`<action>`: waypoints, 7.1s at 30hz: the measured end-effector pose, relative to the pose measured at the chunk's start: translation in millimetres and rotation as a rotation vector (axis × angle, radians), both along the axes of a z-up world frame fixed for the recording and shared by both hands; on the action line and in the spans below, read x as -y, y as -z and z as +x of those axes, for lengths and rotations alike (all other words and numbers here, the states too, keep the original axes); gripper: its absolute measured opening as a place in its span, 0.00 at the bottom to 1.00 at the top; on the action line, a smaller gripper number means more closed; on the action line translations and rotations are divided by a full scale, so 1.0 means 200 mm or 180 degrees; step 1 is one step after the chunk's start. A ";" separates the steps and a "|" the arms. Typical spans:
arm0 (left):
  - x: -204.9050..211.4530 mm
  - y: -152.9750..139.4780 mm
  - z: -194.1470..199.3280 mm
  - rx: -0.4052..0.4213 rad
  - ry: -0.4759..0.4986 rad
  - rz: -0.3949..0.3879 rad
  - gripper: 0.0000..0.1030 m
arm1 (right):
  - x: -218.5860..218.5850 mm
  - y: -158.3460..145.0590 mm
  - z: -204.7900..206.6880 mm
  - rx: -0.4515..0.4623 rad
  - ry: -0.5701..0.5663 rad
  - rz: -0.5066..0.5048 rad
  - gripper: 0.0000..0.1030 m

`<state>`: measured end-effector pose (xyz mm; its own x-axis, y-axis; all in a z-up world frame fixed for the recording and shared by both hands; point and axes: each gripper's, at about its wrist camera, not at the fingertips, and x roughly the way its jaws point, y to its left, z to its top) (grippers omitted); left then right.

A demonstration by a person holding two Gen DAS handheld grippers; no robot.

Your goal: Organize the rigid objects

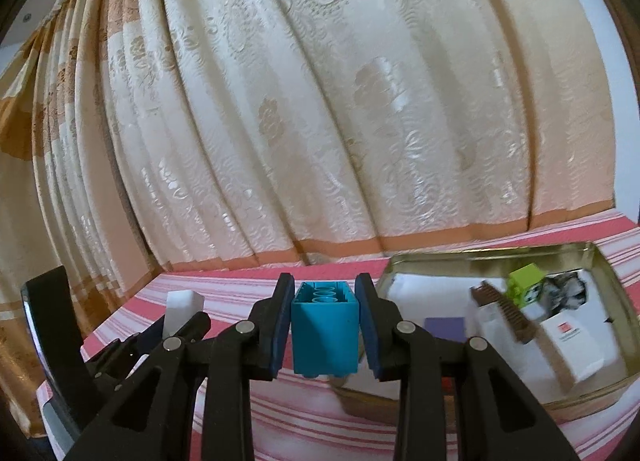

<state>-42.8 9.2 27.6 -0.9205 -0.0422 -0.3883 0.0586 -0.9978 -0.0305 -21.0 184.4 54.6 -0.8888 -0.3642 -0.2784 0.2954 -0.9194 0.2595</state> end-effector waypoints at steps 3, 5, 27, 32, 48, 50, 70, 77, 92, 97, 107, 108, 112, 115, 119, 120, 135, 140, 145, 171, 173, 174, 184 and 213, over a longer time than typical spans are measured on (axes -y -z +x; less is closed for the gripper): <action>-0.07 -0.02 0.01 -0.0025 0.0063 -0.0019 0.36 | -0.07 -0.01 0.00 -0.0018 0.0068 -0.0010 0.33; -0.14 -0.03 0.01 -0.0039 0.0116 -0.0037 0.36 | -0.12 -0.01 -0.01 -0.0019 0.0115 -0.0015 0.33; -0.69 -0.11 -0.01 -0.0144 0.0617 -0.0106 0.36 | -0.66 -0.03 -0.03 -0.0100 0.0674 0.0014 0.33; -0.79 -0.09 -0.03 -0.0101 0.0696 -0.0093 0.36 | -0.79 -0.02 -0.06 -0.0065 0.0828 0.0099 0.33; -1.08 -0.01 -0.12 0.0003 0.0867 -0.0245 0.36 | -0.94 0.06 -0.20 0.0168 0.0984 0.0325 0.33; -1.09 0.01 -0.13 0.0066 0.0842 -0.0265 0.36 | -0.93 0.07 -0.21 0.0217 0.0959 0.0328 0.33; -1.05 0.11 -0.23 0.0386 0.0626 -0.0319 0.36 | -0.83 0.17 -0.31 0.0548 0.0694 0.0301 0.34; -1.03 0.12 -0.25 0.0456 0.0578 -0.0299 0.35 | -0.77 0.20 -0.33 0.0610 0.0558 0.0366 0.34; -1.00 0.10 -0.19 0.0301 0.0543 -0.0329 1.00 | -0.82 0.14 -0.24 0.0356 0.0478 0.0105 0.88; -1.02 0.07 -0.10 0.0150 0.0615 -0.0506 1.00 | -0.86 0.10 -0.16 0.0032 0.0927 0.0212 0.95; -0.90 0.07 -0.04 0.0052 0.0557 -0.0449 1.00 | -0.84 0.11 -0.07 -0.0215 0.1141 0.0306 0.95; -0.89 0.07 -0.04 0.0066 0.0557 -0.0420 1.00 | -0.84 0.11 -0.06 -0.0239 0.1165 0.0293 0.95; -0.84 0.07 -0.02 0.0084 0.0507 -0.0320 1.00 | -0.84 0.12 -0.02 -0.0284 0.1265 0.0243 0.95; -0.82 0.07 -0.02 0.0076 0.0477 -0.0314 1.00 | -0.81 0.12 0.01 -0.0274 0.1290 0.0303 0.95; -0.79 0.07 0.01 0.0071 0.0472 -0.0285 1.00 | -0.76 0.13 0.05 -0.0284 0.1322 0.0451 0.95; -0.78 0.07 0.01 0.0056 0.0467 -0.0284 1.00 | -0.75 0.13 0.06 -0.0289 0.1330 0.0460 0.95; -0.68 0.05 0.15 -0.0085 0.0442 -0.0287 1.00 | -0.64 0.13 0.25 -0.0390 0.1434 0.0620 0.95; -0.67 0.04 0.19 -0.0161 0.0431 -0.0277 1.00 | -0.63 0.12 0.29 -0.0439 0.1421 0.0561 0.95; -0.67 0.04 0.22 -0.0228 0.0440 -0.0282 1.00 | -0.63 0.11 0.32 -0.0500 0.1477 0.0527 0.95; -0.68 0.03 0.27 -0.0259 0.0452 -0.0347 1.00 | -0.61 0.10 0.37 -0.0640 0.1517 0.0540 0.95; -0.68 0.03 0.26 -0.0241 0.0437 -0.0334 1.00 | -0.61 0.10 0.37 -0.0653 0.1518 0.0550 0.95; -0.68 0.03 0.26 -0.0240 0.0432 -0.0331 1.00 | -0.61 0.10 0.37 -0.0651 0.1516 0.0552 0.95; -0.69 0.03 0.26 -0.0209 0.0481 -0.0368 1.00 | -0.60 0.10 0.37 -0.0632 0.1498 0.0565 0.95; -0.69 0.03 0.25 -0.0172 0.0504 -0.0332 1.00 | -0.62 0.11 0.34 -0.0535 0.1462 0.0555 0.96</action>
<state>8.1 147.4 21.1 -0.9382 0.0672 -0.3394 -0.0981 -0.9924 0.0746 46.4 307.9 32.8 -0.9837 0.1131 -0.1399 -0.1244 -0.9894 0.0747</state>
